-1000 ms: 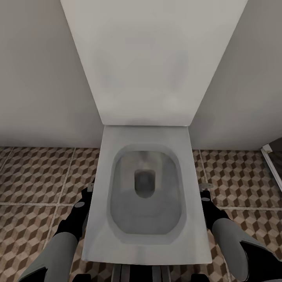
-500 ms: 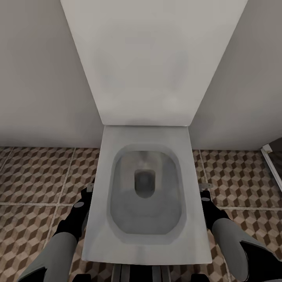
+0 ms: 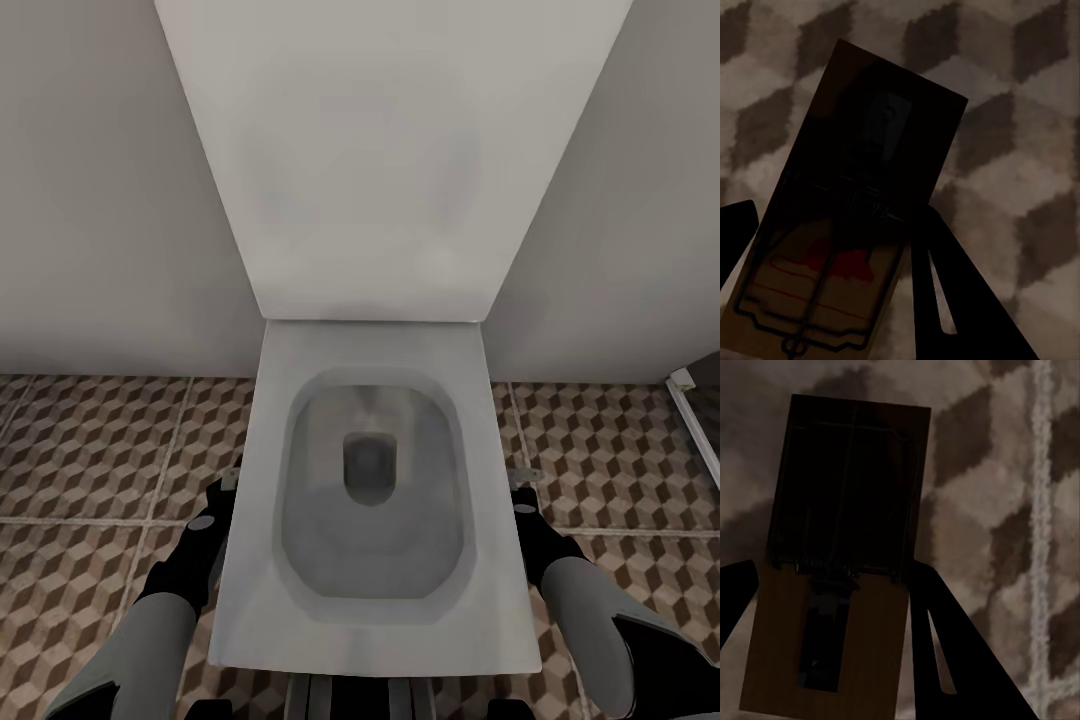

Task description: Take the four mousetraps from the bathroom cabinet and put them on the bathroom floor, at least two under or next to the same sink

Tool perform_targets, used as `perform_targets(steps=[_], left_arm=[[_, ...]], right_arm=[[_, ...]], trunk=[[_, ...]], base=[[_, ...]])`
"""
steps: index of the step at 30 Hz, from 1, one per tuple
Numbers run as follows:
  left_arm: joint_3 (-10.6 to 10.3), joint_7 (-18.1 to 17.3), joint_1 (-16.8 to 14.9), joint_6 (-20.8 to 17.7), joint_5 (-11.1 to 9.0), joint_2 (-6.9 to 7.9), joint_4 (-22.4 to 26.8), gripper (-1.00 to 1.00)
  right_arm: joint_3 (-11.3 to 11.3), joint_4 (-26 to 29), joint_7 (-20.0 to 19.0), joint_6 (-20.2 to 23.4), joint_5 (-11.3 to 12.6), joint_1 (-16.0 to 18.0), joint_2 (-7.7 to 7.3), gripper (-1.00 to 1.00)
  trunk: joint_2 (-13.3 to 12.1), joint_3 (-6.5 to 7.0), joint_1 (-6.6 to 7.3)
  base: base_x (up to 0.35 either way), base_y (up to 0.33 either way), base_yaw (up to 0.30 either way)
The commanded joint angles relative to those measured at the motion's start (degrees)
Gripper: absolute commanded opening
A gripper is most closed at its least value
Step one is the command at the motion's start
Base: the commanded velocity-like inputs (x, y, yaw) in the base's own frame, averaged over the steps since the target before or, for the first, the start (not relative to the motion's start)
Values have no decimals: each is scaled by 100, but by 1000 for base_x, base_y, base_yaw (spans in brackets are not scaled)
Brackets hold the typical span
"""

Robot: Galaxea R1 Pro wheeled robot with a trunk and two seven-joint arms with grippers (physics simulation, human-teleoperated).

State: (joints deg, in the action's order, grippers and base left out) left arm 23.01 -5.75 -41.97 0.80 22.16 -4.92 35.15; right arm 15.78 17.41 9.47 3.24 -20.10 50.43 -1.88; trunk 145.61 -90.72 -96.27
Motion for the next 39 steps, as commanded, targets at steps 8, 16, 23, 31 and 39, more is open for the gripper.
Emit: perform_targets(steps=[8, 16, 23, 31, 39], left_arm=[[68, -83, -2, 16, 47, 5, -17, -100], [69, -84, -4, 17, 37, 215, -160, -100], [64, -84, -4, 17, 42, 305, -384, -100], [63, -84, -3, 17, 43, 314, -426, -100], [63, -84, -4, 17, 43, 316, -430, -100]], right_arm=[[19, 8, 25, 6, -51, 1, 3, -100], [49, 0, 36, -26, -11, 1, -85, -100], [78, -56, 37, -25, 25, 1, -230, -100], [99, -85, 37, -17, 35, 1, -277, -100], [342, -96, 37, -11, 35, 1, -390, -100]], trunk=[[1, -3, 1], [1, -3, 1], [1, -3, 1], [1, -3, 1], [1, -3, 1]], base=[[0, 0, 0], [0, 0, 0], [0, 0, 0], [0, 0, 0], [0, 0, 0]])
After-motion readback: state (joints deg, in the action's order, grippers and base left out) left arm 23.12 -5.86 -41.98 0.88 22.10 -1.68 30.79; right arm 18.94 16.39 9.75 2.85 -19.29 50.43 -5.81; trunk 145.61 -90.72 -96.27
